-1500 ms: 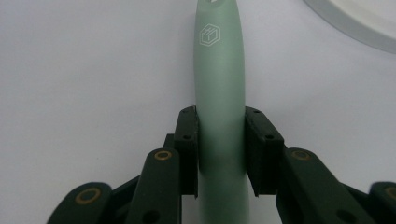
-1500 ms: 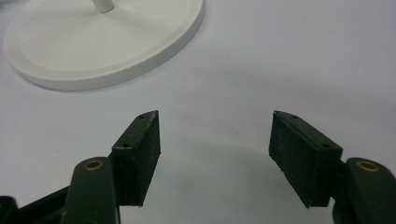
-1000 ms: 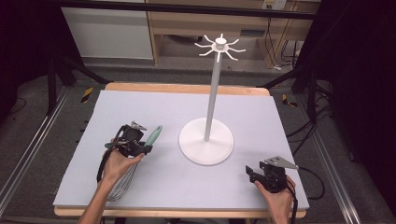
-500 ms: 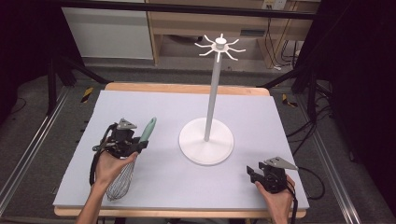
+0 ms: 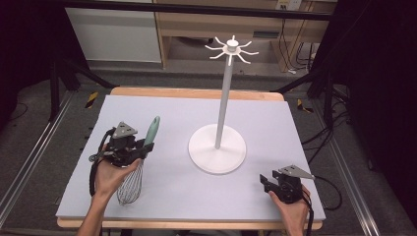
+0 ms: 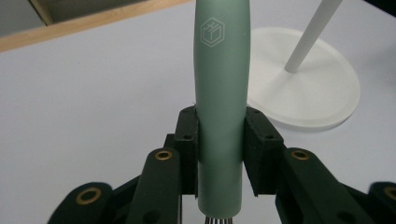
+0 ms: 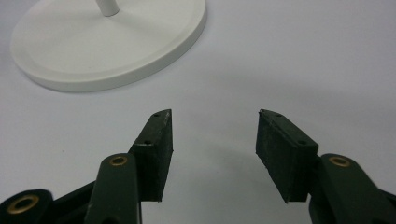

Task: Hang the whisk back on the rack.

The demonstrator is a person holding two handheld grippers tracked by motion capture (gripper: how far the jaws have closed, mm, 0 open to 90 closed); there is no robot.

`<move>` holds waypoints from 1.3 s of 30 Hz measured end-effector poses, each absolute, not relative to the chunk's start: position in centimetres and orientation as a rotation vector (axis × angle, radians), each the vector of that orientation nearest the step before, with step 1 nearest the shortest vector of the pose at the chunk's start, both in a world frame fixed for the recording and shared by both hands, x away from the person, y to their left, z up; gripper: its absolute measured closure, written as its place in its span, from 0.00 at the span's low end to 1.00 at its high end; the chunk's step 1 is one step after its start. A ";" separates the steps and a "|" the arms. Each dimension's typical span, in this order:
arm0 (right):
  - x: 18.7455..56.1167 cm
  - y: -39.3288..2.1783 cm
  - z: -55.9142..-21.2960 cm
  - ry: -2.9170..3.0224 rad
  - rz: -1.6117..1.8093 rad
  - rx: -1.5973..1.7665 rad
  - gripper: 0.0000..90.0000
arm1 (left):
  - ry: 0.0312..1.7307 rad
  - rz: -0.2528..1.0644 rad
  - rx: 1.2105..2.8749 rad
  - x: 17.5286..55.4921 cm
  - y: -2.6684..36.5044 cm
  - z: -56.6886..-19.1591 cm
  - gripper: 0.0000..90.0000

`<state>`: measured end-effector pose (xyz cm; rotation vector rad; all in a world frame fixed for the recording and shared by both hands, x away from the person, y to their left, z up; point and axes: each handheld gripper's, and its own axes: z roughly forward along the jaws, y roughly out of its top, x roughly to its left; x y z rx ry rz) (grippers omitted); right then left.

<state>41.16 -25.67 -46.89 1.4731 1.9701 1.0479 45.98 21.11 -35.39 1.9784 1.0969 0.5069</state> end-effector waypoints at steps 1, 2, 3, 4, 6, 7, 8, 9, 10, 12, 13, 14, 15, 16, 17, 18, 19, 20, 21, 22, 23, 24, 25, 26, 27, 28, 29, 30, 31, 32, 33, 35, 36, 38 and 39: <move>41.2 -25.7 -46.9 1.970 1.048 1.473 0.52 | 1.097 0.507 1.978 46.0 21.1 -35.4 0.76; 41.2 -25.7 -46.9 1.971 1.045 1.465 0.52 | 1.092 0.514 1.958 45.9 21.1 -35.2 0.76; 41.2 -25.7 -46.9 1.971 1.045 1.466 0.51 | 1.082 0.520 1.947 45.7 21.2 -34.9 0.76; 41.2 -25.7 -46.9 1.971 1.045 1.466 0.51 | 1.082 0.520 1.947 45.7 21.2 -34.9 0.76; 41.2 -25.7 -46.9 1.970 1.050 1.470 0.51 | 1.076 0.524 1.934 45.5 21.2 -34.7 0.76; 41.2 -25.7 -46.9 1.967 1.051 1.478 0.51 | 1.069 0.530 1.920 45.4 21.2 -34.5 0.76; 41.2 -25.7 -46.9 1.963 1.050 1.474 0.51 | 1.064 0.536 1.910 45.4 21.2 -34.4 0.76; 41.2 -25.8 -46.9 1.961 1.054 1.473 0.51 | 1.062 0.538 1.904 45.3 21.2 -34.2 0.76; 41.2 -25.8 -46.9 1.960 1.055 1.470 0.51 | 1.052 0.547 1.881 45.2 21.2 -34.0 0.76; 41.2 -25.8 -46.9 1.958 1.055 1.469 0.51 | 1.045 0.557 1.871 45.1 21.3 -33.9 0.76; 41.2 -25.8 -46.8 1.959 1.058 1.468 0.51 | 1.038 0.562 1.863 45.0 21.3 -33.7 0.76; 41.2 -25.8 -46.8 1.959 1.058 1.468 0.51 | 1.034 0.565 1.853 45.0 21.3 -33.6 0.76; 41.1 -25.8 -46.8 1.957 1.057 1.465 0.51 | 1.022 0.580 1.829 44.8 21.3 -33.2 0.76; 41.1 -25.8 -46.8 1.957 1.057 1.465 0.51 | 1.022 0.580 1.829 44.8 21.3 -33.2 0.76; 41.1 -25.8 -46.8 1.956 1.059 1.464 0.51 | 1.009 0.594 1.804 44.6 21.3 -32.9 0.76; 41.1 -25.8 -46.8 1.956 1.059 1.464 0.51 | 1.009 0.594 1.804 44.6 21.3 -32.9 0.76; 41.1 -25.9 -46.8 1.954 1.056 1.460 0.51 | 0.997 0.603 1.780 44.5 21.3 -32.6 0.76; 41.1 -25.9 -46.8 1.954 1.056 1.460 0.51 | 0.997 0.603 1.780 44.5 21.3 -32.6 0.76; 41.1 -25.9 -46.7 1.954 1.060 1.464 0.51 | 0.995 0.606 1.774 44.4 21.3 -32.5 0.76; 41.1 -25.9 -46.7 1.952 1.062 1.466 0.51 | 0.990 0.611 1.764 44.4 21.3 -32.3 0.76; 41.1 -25.9 -46.8 1.948 1.062 1.461 0.51 | 0.983 0.615 1.757 44.4 21.3 -32.0 0.76; 41.1 -25.9 -46.8 1.948 1.062 1.461 0.51 | 0.983 0.615 1.757 44.4 21.3 -32.0 0.76; 41.1 -25.9 -46.7 1.946 1.063 1.461 0.51 | 0.977 0.615 1.748 44.4 21.2 -31.8 0.76; 41.1 -25.9 -46.7 1.946 1.063 1.461 0.51 | 0.977 0.615 1.748 44.4 21.2 -31.8 0.76; 41.1 -25.9 -46.7 1.943 1.066 1.460 0.51 | 0.971 0.609 1.738 44.4 21.2 -31.7 0.76; 41.1 -25.9 -46.7 1.941 1.068 1.459 0.51 | 0.968 0.609 1.734 44.4 21.2 -31.6 0.76; 41.1 -25.9 -46.7 1.938 1.071 1.462 0.51 | 0.964 0.608 1.729 44.4 21.1 -31.6 0.76; 41.1 -25.9 -46.7 1.938 1.071 1.462 0.51 | 0.964 0.608 1.729 44.4 21.1 -31.6 0.76; 41.1 -25.9 -46.6 1.938 1.078 1.464 0.51 | 0.956 0.605 1.718 44.4 21.1 -31.4 0.76; 41.1 -25.9 -46.6 1.938 1.078 1.464 0.51 | 0.956 0.605 1.718 44.4 21.1 -31.4 0.76; 41.0 -25.9 -46.6 1.938 1.079 1.461 0.51 | 0.947 0.604 1.714 44.4 21.0 -31.2 0.76; 41.0 -25.9 -46.6 1.936 1.082 1.459 0.51 | 0.939 0.602 1.712 44.4 20.8 -31.0 0.76; 41.0 -25.9 -46.6 1.936 1.082 1.459 0.51 | 0.939 0.602 1.712 44.4 20.8 -31.0 0.76; 41.0 -25.9 -46.6 1.934 1.080 1.458 0.51 | 0.931 0.602 1.706 44.4 20.7 -30.7 0.76; 41.1 -25.9 -46.6 1.935 1.080 1.455 0.50 | 0.920 0.601 1.698 44.3 20.5 -30.4 0.76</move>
